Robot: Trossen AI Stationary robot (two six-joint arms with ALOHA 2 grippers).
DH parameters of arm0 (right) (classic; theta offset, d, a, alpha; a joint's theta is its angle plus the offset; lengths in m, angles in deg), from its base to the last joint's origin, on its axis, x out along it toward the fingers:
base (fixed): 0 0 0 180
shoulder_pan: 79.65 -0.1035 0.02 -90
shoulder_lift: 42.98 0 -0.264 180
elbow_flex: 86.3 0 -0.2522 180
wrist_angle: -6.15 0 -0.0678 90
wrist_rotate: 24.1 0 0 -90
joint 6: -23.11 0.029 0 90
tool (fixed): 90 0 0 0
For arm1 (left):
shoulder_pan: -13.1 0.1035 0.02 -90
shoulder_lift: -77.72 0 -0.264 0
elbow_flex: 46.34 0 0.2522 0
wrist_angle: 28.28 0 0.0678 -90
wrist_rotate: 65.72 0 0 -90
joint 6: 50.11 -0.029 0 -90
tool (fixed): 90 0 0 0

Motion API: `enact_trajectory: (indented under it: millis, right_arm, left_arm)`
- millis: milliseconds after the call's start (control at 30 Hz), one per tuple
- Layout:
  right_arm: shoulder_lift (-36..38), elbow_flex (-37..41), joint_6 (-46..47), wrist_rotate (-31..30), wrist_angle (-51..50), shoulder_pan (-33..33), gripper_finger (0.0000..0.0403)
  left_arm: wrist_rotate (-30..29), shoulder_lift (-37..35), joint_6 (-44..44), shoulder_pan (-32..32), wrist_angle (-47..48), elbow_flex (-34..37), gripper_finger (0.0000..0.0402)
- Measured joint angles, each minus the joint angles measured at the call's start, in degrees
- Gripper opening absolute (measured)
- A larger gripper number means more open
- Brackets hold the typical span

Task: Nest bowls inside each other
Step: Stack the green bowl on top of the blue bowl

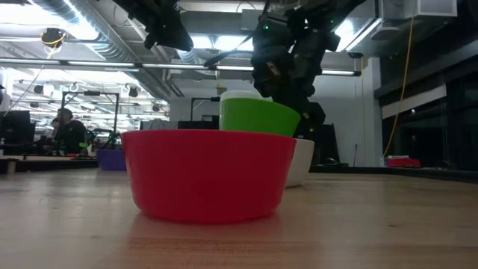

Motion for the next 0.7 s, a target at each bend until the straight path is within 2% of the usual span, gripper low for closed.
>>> enact_trajectory:
  millis: [400,700]
  right_arm:
    - [-0.15,0.0,-1.47,-0.82,0.02,1.39,0.0001]
    - [-1.97,0.04,-1.89,1.95,0.65,1.39,0.001]
  left_arm:
    - [0.11,0.0,-0.03,0.0,0.0,0.0,0.0098]
    - [0.13,0.0,-0.14,0.0,0.0,0.0,0.0098]
